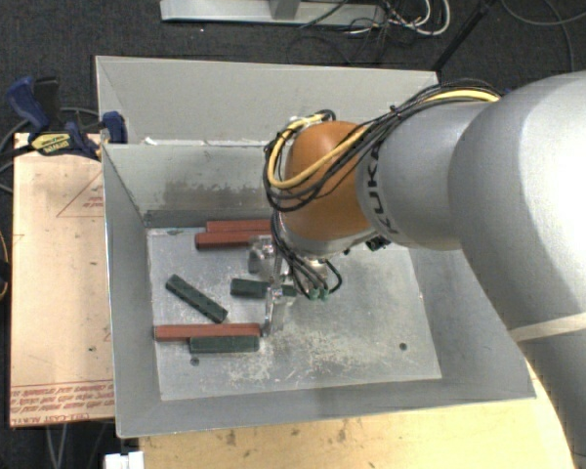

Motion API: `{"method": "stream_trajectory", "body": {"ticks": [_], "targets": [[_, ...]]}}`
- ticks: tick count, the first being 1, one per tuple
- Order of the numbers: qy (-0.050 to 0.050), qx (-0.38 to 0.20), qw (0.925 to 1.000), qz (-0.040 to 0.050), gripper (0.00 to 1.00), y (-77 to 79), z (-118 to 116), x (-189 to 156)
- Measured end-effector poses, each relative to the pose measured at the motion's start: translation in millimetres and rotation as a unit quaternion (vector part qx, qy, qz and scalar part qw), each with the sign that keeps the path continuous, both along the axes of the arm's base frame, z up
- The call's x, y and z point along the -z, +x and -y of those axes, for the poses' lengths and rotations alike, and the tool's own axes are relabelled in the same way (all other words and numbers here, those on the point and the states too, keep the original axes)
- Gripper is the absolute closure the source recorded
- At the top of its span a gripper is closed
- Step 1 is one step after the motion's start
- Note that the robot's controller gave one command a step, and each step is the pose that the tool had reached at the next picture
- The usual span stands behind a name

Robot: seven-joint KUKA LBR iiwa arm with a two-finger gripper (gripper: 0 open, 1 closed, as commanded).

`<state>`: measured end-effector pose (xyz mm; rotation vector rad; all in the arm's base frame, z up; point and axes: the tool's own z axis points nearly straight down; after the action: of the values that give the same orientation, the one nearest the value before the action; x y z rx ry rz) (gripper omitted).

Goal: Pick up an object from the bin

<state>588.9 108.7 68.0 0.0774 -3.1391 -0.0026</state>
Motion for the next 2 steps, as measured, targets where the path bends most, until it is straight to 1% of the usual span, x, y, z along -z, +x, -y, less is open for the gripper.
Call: {"method": "stream_trajectory", "body": {"ticks": [1,2], "targets": [[0.000,0.000,1.0000,0.0012,0.00,0.6,-0.4,-0.4],[0.000,0.001,1.0000,0.0024,1.00,1.6,-0.3,-2.0]]}}
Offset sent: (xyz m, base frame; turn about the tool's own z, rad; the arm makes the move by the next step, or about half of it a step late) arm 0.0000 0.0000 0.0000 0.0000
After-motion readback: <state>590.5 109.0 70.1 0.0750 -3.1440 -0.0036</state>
